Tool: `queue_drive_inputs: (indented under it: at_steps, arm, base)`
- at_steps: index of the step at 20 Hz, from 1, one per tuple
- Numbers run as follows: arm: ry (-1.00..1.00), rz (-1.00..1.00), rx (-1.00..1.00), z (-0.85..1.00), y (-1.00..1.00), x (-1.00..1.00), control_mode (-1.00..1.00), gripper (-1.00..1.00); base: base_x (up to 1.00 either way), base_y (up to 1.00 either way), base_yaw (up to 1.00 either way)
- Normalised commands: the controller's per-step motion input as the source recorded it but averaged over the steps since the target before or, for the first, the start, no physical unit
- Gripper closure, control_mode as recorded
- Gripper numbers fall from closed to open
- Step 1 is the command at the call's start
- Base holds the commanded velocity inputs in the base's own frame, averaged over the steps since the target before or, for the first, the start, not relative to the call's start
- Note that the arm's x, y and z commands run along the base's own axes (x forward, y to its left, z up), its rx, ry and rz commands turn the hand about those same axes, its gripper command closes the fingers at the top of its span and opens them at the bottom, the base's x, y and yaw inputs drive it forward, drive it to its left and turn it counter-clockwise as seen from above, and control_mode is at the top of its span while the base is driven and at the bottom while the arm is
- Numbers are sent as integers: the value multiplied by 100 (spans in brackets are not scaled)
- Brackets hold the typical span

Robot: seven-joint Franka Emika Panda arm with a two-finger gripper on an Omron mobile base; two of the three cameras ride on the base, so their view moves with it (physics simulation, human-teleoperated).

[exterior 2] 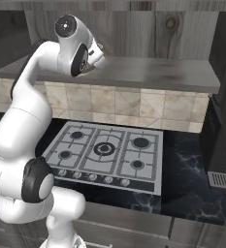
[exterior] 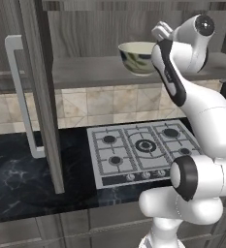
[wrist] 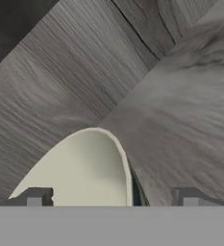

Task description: Pick up the bowls on the counter and stack them on top of one another in the open cabinet. Place the smaller bowl on top of the larger bowl.

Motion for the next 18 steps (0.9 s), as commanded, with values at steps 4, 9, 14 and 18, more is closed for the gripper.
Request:
queue_drive_inputs:
  at_steps: [4,9,14,18]
  arm:
    - [-4,3,5,12,-1,0,-100,-100]
    - [-4,1,4,20,-8,-9,-100,-100]
    - [-3,0,4,18,-21,-18,-100,-100]
    - [-4,0,3,13,-26,-30,-100,-100]
  base:
    - [0,0,0]
    - [0,0,0]
    - [0,0,0]
    - [0,0,0]
